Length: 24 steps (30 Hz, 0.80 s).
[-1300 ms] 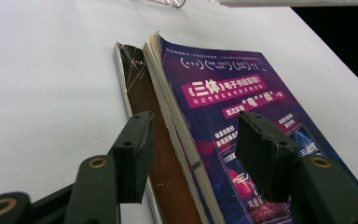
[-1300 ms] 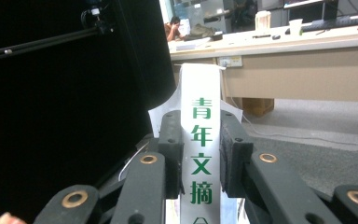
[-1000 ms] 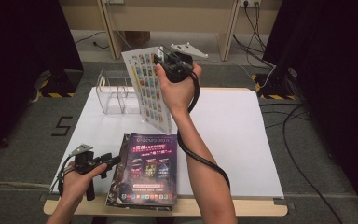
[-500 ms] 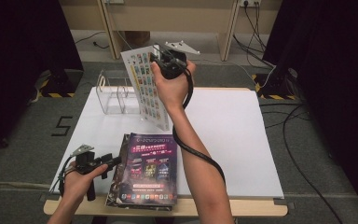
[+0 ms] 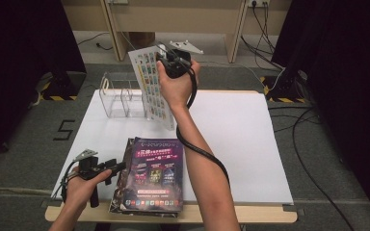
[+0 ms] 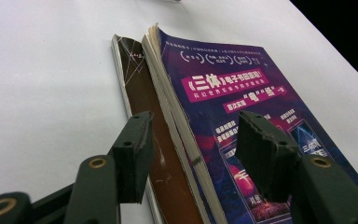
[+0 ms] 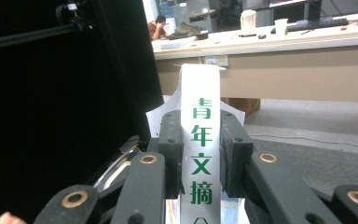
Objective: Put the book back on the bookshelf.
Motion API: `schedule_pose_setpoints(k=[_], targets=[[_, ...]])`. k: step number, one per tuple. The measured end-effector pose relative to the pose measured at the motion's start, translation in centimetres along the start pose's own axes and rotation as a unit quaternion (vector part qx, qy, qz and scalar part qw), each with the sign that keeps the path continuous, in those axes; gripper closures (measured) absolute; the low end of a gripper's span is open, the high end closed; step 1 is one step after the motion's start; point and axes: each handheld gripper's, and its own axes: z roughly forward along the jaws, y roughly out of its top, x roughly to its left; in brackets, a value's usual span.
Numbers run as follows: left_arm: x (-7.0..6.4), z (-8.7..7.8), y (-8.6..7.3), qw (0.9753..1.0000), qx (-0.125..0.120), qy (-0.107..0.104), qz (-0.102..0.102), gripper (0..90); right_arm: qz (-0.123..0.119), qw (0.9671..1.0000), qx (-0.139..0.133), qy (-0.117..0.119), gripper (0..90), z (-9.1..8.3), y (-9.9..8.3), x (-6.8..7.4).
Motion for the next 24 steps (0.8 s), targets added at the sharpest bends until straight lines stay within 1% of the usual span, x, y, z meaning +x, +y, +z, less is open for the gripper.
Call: schedule_pose_setpoints(k=[4, 5, 7, 10, 19, 23, 24], targets=[[0.0, -0.1, 0.0, 1.0, -0.002, 0.0, -0.001, 45.2, -0.001, 1.0, -0.001, -0.009, 74.2, 0.4, -0.2, -0.2], [0.1, -0.1, 0.0, 1.0, -0.001, 0.0, -0.001, 45.2, -0.006, 0.9999, 0.001, -0.015, 74.2, 0.7, -0.4, -0.2], [0.1, -0.1, 0.0, 1.0, -0.001, 0.0, -0.001, 45.2, -0.007, 0.9998, 0.002, -0.017, 74.2, 1.0, -0.6, -0.2], [0.1, -0.2, 0.0, 1.0, -0.002, 0.0, -0.002, 45.2, -0.002, 0.9997, 0.004, -0.023, 74.2, 1.3, -0.8, -0.2], [0.1, -0.2, 0.1, 1.0, -0.003, 0.0, -0.002, 45.3, 0.001, 0.9996, 0.001, -0.029, 74.2, 2.1, -0.9, -0.4], [0.1, -0.2, 0.0, 1.0, -0.002, 0.0, -0.003, 45.3, -0.002, 0.9995, 0.001, -0.031, 74.2, 2.5, -0.8, -0.4], [0.2, -0.2, 0.0, 1.0, -0.002, 0.0, -0.002, 45.3, 0.002, 0.9995, 0.003, -0.03, 74.2, 2.6, -0.8, -0.3]])
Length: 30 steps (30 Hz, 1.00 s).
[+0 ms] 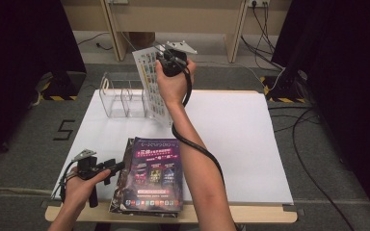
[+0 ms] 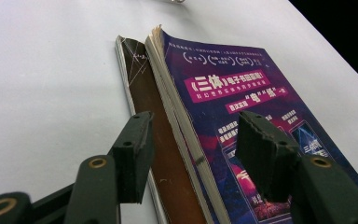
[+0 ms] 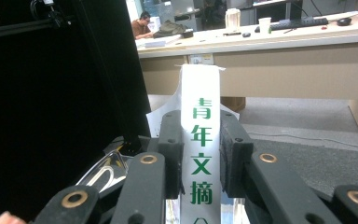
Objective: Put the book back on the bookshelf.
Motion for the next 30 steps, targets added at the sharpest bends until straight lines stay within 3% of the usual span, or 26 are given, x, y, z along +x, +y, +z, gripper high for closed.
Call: schedule_pose_setpoints(k=[30], targets=[[0.3, -0.2, 0.0, 1.0, 0.001, -0.001, -0.005, 45.2, -0.002, 0.9999, -0.004, -0.012, 74.1, 2.6, -0.1, 0.0]])
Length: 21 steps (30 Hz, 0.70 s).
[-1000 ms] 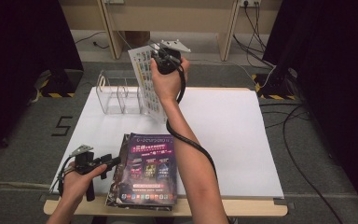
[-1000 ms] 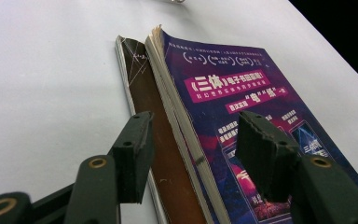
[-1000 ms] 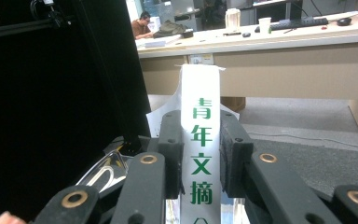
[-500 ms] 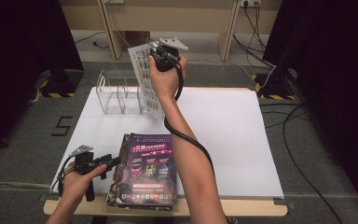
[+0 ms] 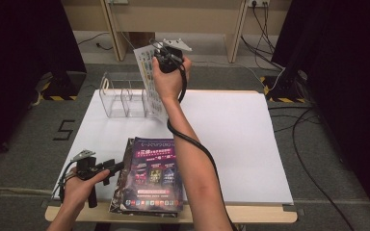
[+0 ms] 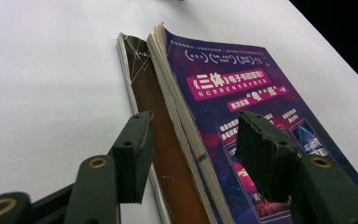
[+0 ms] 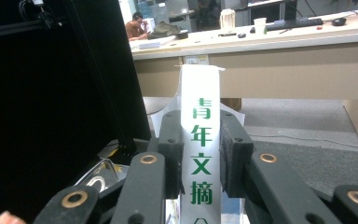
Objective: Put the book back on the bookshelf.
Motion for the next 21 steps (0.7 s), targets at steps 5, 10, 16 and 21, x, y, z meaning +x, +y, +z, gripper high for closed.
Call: schedule_pose_setpoints(k=[5, 10, 16, 21], targets=[[0.0, -0.1, 0.0, 1.0, 0.001, -0.001, 0.002, 45.2, 0.001, 1.0, -0.002, -0.005, 74.2, 0.4, 0.1, 0.0], [0.0, 0.0, 0.0, 1.0, 0.001, -0.002, 0.001, 45.2, 0.005, 1.0, -0.004, -0.007, 74.2, 0.7, -0.1, -0.1], [0.2, -0.2, 0.0, 1.0, 0.0, -0.001, -0.001, 45.2, 0.005, 0.9999, -0.004, -0.009, 74.2, 1.3, 0.0, -0.1], [0.2, -0.1, 0.0, 1.0, 0.0, -0.001, -0.002, 45.2, 0.004, 0.9999, -0.006, -0.012, 74.1, 1.7, 0.0, -0.1]])
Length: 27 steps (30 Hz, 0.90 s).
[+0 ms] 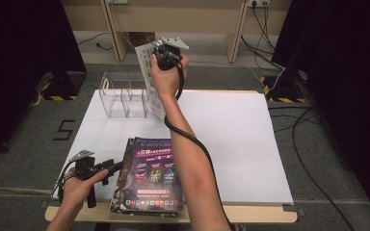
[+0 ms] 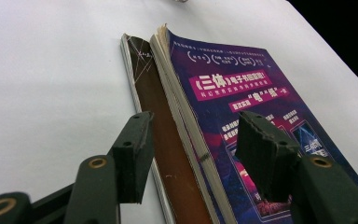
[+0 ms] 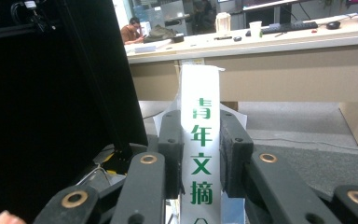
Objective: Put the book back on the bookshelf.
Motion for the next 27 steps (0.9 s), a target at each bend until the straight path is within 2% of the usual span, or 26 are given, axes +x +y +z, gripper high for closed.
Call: schedule_pose_setpoints(k=[10, 27], targets=[[0.0, -0.1, 0.0, 1.0, -0.006, 0.0, 0.0, 45.3, 0.002, 1.0, -0.001, -0.003, 74.2, 0.8, 0.0, -0.1], [0.1, 0.0, -0.1, 1.0, 0.0, -0.003, -0.002, 45.3, 0.002, 1.0, -0.001, -0.006, 74.2, 1.7, 0.1, -0.2]])
